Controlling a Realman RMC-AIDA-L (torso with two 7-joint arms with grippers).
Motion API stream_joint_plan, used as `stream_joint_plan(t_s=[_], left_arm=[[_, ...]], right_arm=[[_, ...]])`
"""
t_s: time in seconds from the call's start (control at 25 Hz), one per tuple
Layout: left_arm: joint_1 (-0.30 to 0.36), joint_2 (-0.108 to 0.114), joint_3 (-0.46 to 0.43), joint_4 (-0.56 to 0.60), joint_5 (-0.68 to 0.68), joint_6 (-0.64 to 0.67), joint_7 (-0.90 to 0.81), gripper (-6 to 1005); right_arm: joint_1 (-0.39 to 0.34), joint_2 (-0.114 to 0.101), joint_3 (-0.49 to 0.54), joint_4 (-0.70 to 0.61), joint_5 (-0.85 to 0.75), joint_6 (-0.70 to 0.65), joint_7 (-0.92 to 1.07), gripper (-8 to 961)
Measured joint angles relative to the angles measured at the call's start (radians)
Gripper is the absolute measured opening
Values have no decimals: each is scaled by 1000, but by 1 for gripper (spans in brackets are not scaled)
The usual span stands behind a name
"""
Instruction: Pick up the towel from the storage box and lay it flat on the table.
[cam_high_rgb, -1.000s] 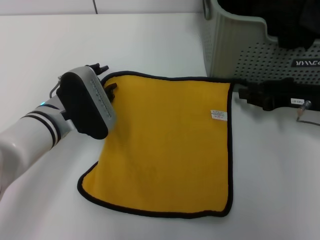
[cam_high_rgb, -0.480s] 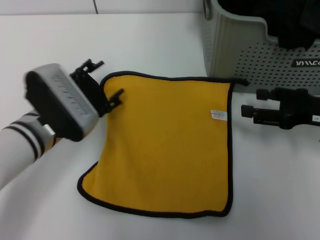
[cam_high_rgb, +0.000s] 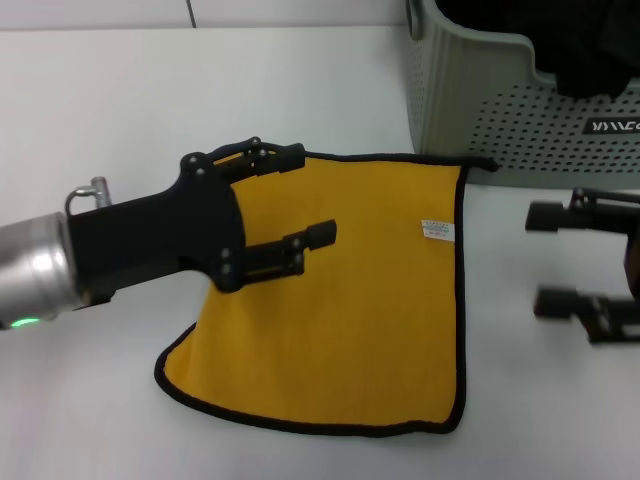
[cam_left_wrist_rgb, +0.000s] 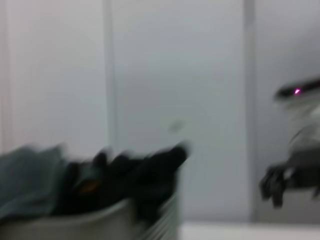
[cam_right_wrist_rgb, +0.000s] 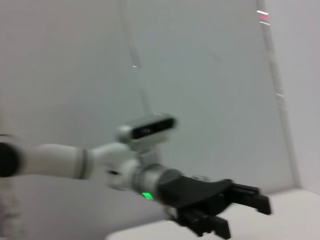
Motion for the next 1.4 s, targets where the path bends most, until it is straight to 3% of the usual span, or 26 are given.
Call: stream_joint_plan(t_s=[0.12, 0.4, 1.4], left_arm=[[-52, 11, -68, -79, 3, 156, -25, 750], [-63, 19, -77, -90, -1, 330, -45, 745], [-66, 16, -98, -99, -9, 411, -38, 740]], right_arm=[[13, -4, 13, -4, 10, -98, -26, 734], [33, -14, 46, -5, 14, -231, -48, 730], [41, -10, 44, -4, 2, -265, -109, 726]])
